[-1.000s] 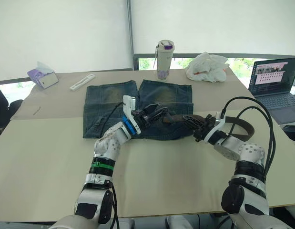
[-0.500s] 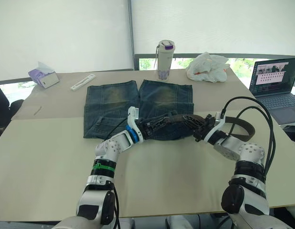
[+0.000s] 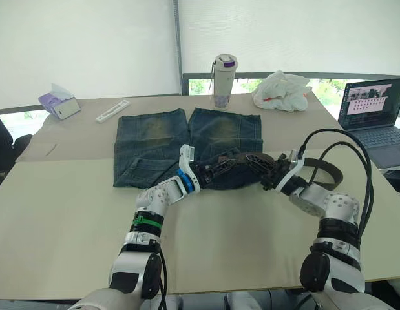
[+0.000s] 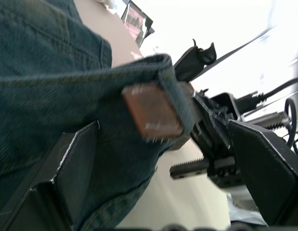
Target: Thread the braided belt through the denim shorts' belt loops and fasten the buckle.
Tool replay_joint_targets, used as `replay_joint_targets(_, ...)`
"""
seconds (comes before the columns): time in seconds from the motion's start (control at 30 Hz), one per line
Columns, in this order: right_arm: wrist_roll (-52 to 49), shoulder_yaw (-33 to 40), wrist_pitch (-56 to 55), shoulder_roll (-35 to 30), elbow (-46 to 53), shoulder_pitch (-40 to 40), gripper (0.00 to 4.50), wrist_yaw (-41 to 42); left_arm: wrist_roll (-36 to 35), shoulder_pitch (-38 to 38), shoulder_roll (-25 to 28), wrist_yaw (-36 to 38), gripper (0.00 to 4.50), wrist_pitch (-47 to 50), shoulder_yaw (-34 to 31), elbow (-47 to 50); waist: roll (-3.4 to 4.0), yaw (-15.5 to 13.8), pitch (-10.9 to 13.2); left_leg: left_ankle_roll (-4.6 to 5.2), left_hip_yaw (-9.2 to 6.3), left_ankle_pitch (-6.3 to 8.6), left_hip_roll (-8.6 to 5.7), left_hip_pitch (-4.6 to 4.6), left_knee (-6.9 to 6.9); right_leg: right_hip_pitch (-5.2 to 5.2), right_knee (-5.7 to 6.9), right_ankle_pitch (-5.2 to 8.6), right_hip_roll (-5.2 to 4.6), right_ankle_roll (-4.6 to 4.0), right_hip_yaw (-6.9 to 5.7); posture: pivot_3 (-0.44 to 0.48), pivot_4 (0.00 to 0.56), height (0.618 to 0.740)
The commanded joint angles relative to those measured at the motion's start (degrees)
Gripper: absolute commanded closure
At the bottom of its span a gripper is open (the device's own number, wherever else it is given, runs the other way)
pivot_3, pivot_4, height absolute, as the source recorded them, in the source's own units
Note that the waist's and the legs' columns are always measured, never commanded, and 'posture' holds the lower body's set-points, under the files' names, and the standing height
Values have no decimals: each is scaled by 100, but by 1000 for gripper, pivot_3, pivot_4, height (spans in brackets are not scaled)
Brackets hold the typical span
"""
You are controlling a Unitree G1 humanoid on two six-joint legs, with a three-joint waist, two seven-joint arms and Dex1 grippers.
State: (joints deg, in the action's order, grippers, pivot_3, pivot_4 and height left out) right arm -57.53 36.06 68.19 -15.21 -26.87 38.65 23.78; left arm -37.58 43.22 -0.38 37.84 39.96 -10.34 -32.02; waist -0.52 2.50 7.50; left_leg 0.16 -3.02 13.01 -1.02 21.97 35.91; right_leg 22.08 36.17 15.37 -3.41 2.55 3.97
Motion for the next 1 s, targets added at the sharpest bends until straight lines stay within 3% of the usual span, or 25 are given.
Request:
replay_joint_targets(0.03,-210,-38,20,-17,258,11,4500,128,-264,146,-30,132,20,6,-229,136,0,2,0,0,0,0,0,0,0,0,0,0,0,0,0,0,150,740)
replay_joint_targets(0.13,-212,-50,-5,-16,272,-4,4500,112,-278,130,-9,183,20,60,-266,141,0,-3,0,0,-1,0,1,1,0,0,0,0,0,0,0,0,150,740)
replay_joint_targets(0.23,-221,-56,-2,-25,278,-1,4500,92,-258,92,-11,255,814,71,-222,173,0,-9,0,0,0,0,0,1,1,0,0,0,0,0,0,0,150,740)
replay_joint_targets(0.47,-172,-77,-44,-59,247,14,4500,77,-252,53,-66,307,4255,52,-182,247,0,-7,0,0,-1,0,0,1,0,0,0,0,0,0,0,0,150,740)
replay_joint_targets(0.5,-145,-95,-79,-66,266,4,4500,87,-240,53,-70,295,4430,31,-186,238,0,-6,0,0,-1,0,0,1,0,0,0,0,-1,0,0,0,150,740)
replay_joint_targets(0.53,-127,-109,-105,-72,278,-3,4500,94,-232,53,-72,289,4430,18,-188,233,0,-5,0,0,-1,0,0,1,0,0,0,0,0,0,0,0,150,740)
replay_joint_targets(0.8,694,-1053,-1153,-618,1309,-668,1664,976,-47,-3,51,162,4500,-90,-173,196,0,-26,0,0,1,0,-4,4,2,0,-4,0,-2,3,0,0,150,740)
replay_joint_targets(0.9,1716,-1895,-2557,-1042,1775,-1035,648,1775,46,-53,155,154,4500,-171,-166,161,0,-16,0,-1,3,0,-4,2,2,0,-5,3,0,7,-1,0,150,740)
replay_joint_targets(1.0,2257,-2379,-3236,-1249,1819,-1134,648,2147,84,-45,174,159,4500,-226,-162,110,-1,13,1,-2,6,-1,-3,-2,1,0,-3,3,2,7,0,0,150,740)
